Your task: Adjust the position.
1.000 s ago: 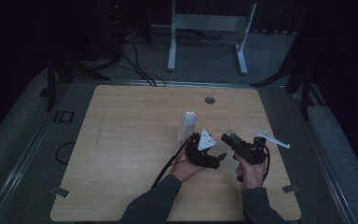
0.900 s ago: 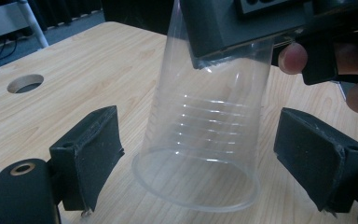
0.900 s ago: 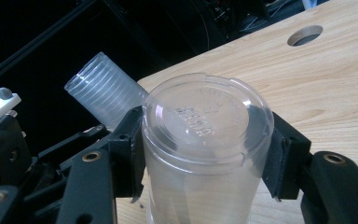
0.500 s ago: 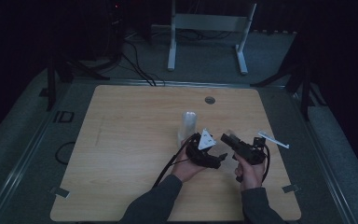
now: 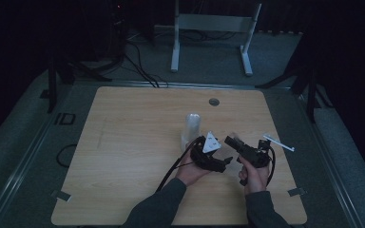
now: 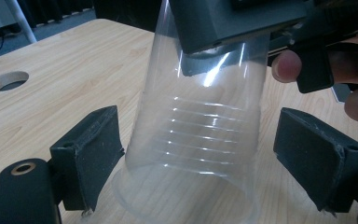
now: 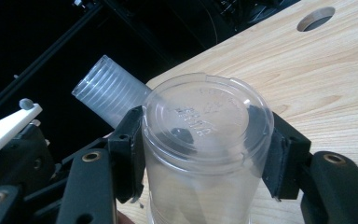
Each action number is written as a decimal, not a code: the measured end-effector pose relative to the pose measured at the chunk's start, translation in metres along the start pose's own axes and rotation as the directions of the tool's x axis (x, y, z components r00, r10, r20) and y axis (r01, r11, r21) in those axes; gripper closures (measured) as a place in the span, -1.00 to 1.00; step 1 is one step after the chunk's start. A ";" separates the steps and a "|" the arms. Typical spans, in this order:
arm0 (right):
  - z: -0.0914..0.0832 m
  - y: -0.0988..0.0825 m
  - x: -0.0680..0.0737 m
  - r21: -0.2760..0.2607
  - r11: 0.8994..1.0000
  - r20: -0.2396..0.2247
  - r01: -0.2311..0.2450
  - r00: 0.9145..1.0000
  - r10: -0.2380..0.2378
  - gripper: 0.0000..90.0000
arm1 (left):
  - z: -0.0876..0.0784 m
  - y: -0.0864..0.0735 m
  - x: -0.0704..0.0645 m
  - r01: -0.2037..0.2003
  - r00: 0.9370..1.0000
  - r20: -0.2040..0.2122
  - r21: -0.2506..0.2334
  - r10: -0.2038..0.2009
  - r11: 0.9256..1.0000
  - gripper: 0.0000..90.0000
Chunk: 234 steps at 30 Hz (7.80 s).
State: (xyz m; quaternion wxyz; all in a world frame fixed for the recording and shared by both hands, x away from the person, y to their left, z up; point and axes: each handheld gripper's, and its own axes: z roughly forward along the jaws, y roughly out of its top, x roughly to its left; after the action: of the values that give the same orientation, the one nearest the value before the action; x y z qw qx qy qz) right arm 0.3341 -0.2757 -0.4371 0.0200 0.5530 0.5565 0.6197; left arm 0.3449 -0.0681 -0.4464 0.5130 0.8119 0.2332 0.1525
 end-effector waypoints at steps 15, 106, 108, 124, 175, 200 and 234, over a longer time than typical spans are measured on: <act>0.001 0.000 -0.001 0.000 1.000 -0.033 -0.030 0.999 0.030 -0.08 | 0.004 -0.002 0.001 0.010 1.000 0.003 0.008 -0.010 1.000 -0.67; -0.012 0.002 -0.008 0.161 0.980 -0.067 0.120 0.992 -0.110 -0.40 | -0.009 -0.008 0.012 -0.014 0.999 -0.047 0.035 0.015 0.999 -0.35; -0.013 0.002 -0.009 0.168 0.977 -0.067 0.129 0.991 -0.119 -0.42 | -0.010 -0.008 0.012 -0.017 0.999 -0.046 0.038 0.018 0.999 -0.34; -0.021 0.008 -0.011 0.246 0.940 -0.034 0.238 0.971 -0.237 -0.52 | -0.014 -0.006 0.015 -0.052 0.998 -0.020 0.073 0.054 0.996 -0.35; -0.019 0.035 0.021 0.539 0.629 -0.031 0.561 0.759 -0.650 -0.35 | -0.023 0.004 0.025 -0.117 0.990 0.101 0.148 0.103 0.982 -0.34; -0.013 0.046 0.034 0.645 0.434 -0.134 0.628 0.653 -0.746 -0.30 | -0.022 0.008 0.023 -0.194 0.973 0.168 0.206 0.161 0.959 -0.34; -0.006 0.047 0.050 0.709 0.142 -0.329 0.691 0.502 -0.800 -0.32 | -0.015 0.009 0.018 -0.288 0.945 0.234 0.274 0.227 0.918 -0.33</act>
State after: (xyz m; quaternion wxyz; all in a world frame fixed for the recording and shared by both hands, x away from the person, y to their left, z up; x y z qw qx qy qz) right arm 0.3383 -0.2655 -0.3692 0.1200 0.1890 0.9574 0.1826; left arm 0.3547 -0.0500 -0.4316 0.3778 0.9158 0.0925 0.0998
